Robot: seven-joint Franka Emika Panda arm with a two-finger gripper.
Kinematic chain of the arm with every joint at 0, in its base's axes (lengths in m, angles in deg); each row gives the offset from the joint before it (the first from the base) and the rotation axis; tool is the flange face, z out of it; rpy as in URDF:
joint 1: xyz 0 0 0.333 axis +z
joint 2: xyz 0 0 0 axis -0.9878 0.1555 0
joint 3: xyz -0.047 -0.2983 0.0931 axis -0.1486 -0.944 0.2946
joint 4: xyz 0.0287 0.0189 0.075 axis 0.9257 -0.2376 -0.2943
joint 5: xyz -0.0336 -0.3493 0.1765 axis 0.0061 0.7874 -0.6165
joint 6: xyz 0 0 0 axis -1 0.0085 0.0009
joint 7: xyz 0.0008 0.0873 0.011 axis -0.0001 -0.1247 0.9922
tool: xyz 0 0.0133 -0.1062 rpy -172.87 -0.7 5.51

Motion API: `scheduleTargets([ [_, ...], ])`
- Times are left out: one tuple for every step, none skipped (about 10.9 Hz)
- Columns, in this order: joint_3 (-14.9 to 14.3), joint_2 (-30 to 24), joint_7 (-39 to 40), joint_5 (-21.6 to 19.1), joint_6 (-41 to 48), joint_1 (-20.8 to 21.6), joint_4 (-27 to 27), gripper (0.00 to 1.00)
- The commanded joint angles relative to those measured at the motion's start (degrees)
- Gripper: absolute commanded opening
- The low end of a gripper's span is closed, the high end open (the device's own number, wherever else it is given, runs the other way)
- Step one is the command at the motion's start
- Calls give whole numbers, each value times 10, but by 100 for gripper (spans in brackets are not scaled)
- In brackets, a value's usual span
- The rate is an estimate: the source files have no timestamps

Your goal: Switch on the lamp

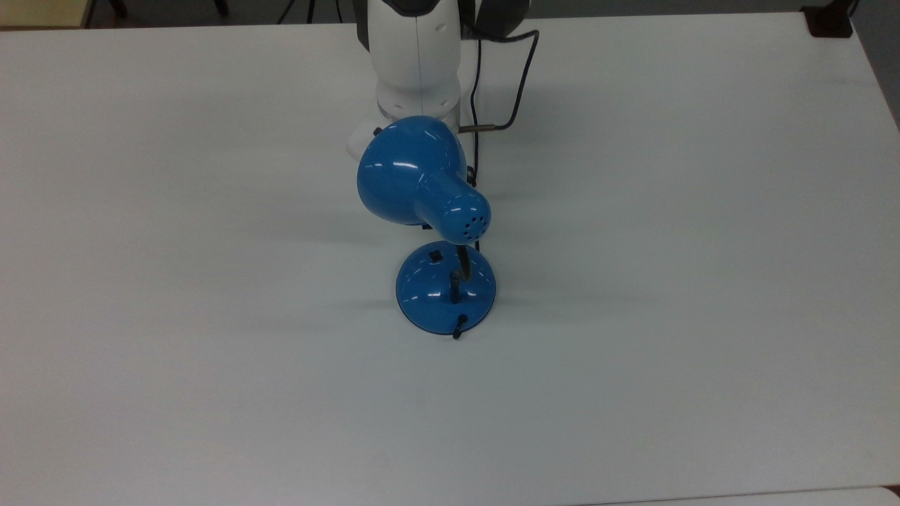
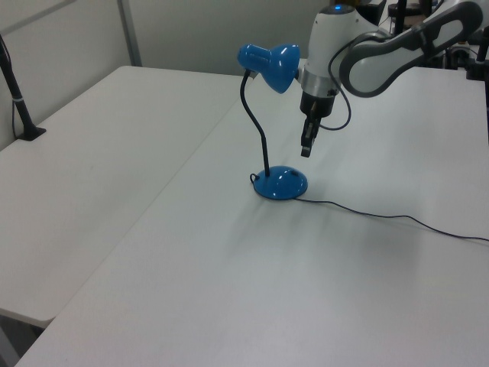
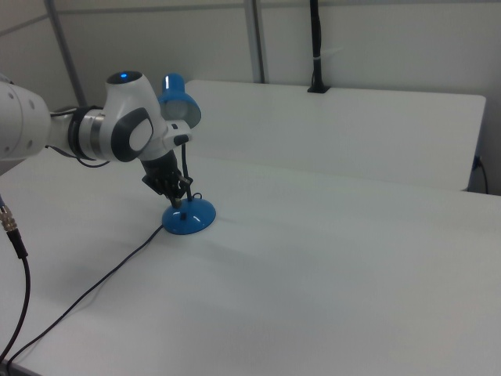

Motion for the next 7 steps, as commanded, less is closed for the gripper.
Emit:
scheduleTargets([
  [-4, 25, -49, 3, -66, 14, -1, 0],
  [-4, 29, -49, 3, -73, 14, -1, 0],
  [-4, 32, -50, 1, -74, 14, 0, 0],
  [-4, 37, -50, 0, -75, 15, 0, 0],
  [-4, 41, -50, 0, -75, 14, 0, 0],
  [-4, 43, -50, 0, -81, 14, 0, 0],
  [-4, 46, -50, 0, -92, 14, 0, 0],
])
